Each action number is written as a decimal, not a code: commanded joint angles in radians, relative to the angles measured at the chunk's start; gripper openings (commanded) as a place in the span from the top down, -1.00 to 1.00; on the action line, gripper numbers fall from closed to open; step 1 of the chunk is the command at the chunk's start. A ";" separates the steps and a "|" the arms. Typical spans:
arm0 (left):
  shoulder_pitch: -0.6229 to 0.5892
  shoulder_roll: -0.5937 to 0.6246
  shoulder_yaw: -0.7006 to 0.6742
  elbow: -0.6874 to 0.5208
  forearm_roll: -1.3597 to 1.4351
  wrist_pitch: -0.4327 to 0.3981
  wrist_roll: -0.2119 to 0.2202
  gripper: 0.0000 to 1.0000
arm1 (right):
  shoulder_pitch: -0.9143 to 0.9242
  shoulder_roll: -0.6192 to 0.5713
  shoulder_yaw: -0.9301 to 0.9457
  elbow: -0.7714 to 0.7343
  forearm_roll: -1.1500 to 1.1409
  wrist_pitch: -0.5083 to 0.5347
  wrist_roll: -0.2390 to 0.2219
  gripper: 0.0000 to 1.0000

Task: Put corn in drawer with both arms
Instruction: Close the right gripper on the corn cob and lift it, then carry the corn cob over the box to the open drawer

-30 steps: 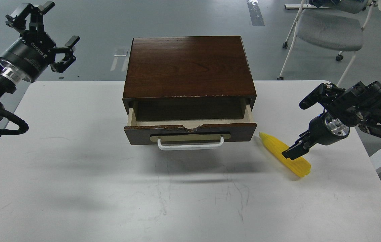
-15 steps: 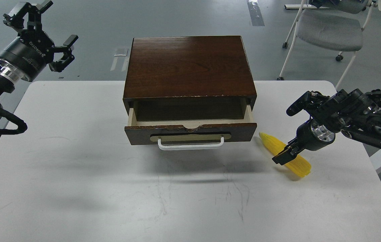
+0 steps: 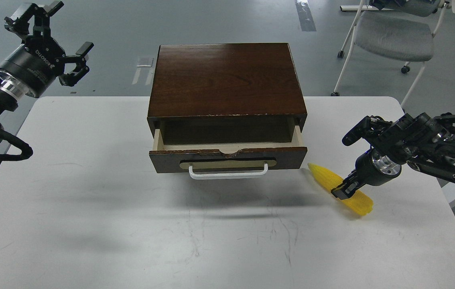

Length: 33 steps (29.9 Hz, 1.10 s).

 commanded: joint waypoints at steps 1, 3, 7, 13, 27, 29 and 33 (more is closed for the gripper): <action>-0.001 0.003 0.000 0.000 0.001 -0.001 0.000 -0.96 | 0.068 -0.045 0.014 0.015 0.006 0.000 0.000 1.00; -0.001 0.003 0.000 -0.001 0.001 -0.003 0.000 -0.96 | 0.128 -0.079 0.052 0.021 0.061 0.000 0.000 1.00; -0.001 0.000 0.000 0.000 0.005 -0.003 0.000 -0.96 | 0.258 -0.142 0.076 0.020 0.147 0.000 0.000 1.00; -0.001 -0.006 -0.001 0.000 0.005 -0.003 0.000 -0.96 | 0.473 -0.143 0.079 0.017 0.158 0.000 0.000 1.00; -0.004 -0.005 -0.001 0.000 0.005 -0.001 0.000 -0.96 | 0.656 0.200 0.068 0.145 0.136 0.000 0.000 1.00; -0.004 -0.005 -0.001 0.000 0.006 -0.001 0.000 -0.96 | 0.660 0.215 0.065 0.199 0.106 0.000 0.000 1.00; -0.005 0.000 -0.001 -0.001 0.006 -0.001 0.000 -0.96 | 0.682 0.222 0.065 0.288 0.001 0.000 0.000 1.00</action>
